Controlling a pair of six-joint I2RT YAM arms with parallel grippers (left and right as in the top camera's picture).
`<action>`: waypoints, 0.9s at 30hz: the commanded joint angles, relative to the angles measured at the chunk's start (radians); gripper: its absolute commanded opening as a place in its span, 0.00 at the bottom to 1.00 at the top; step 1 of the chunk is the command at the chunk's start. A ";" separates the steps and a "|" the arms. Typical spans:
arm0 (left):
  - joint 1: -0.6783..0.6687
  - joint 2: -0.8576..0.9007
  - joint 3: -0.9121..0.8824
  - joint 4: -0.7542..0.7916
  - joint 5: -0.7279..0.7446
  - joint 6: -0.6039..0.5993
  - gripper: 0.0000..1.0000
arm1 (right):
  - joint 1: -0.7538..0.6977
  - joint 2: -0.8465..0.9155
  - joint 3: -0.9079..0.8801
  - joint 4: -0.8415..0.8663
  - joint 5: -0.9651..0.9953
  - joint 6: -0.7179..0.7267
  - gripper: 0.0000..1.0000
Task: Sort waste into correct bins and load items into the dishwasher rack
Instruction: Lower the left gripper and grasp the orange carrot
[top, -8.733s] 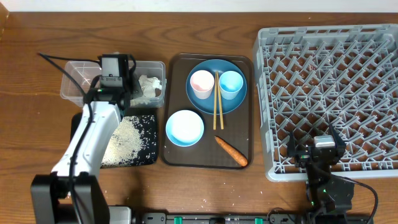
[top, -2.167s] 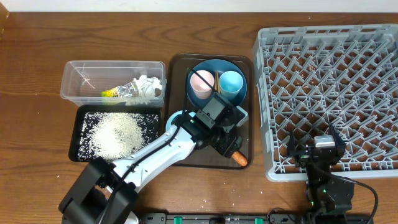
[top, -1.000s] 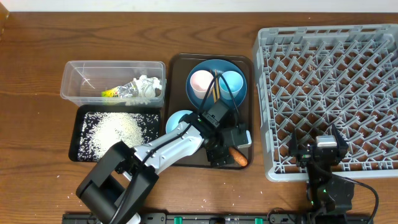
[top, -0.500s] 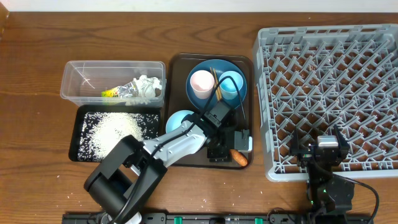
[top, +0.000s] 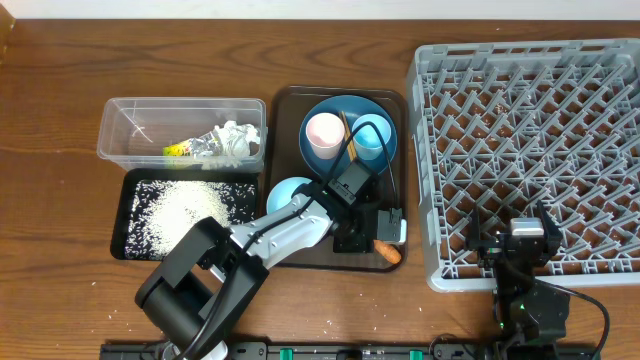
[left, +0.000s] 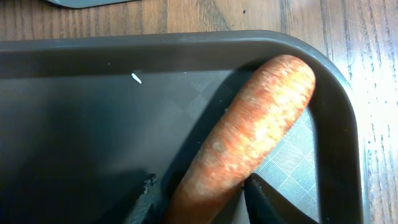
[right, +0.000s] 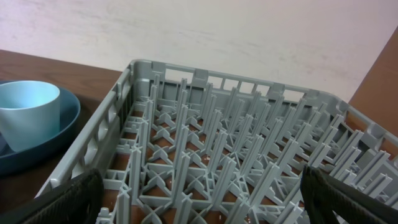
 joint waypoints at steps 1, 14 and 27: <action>-0.002 0.004 0.002 -0.002 -0.004 -0.009 0.41 | -0.019 -0.001 -0.001 -0.002 0.021 -0.003 0.99; -0.002 -0.059 0.002 -0.002 -0.004 -0.219 0.29 | -0.019 -0.001 -0.001 -0.002 0.021 -0.004 0.99; -0.002 -0.148 0.002 -0.001 0.014 -0.304 0.46 | -0.019 -0.001 -0.001 -0.002 0.021 -0.003 0.99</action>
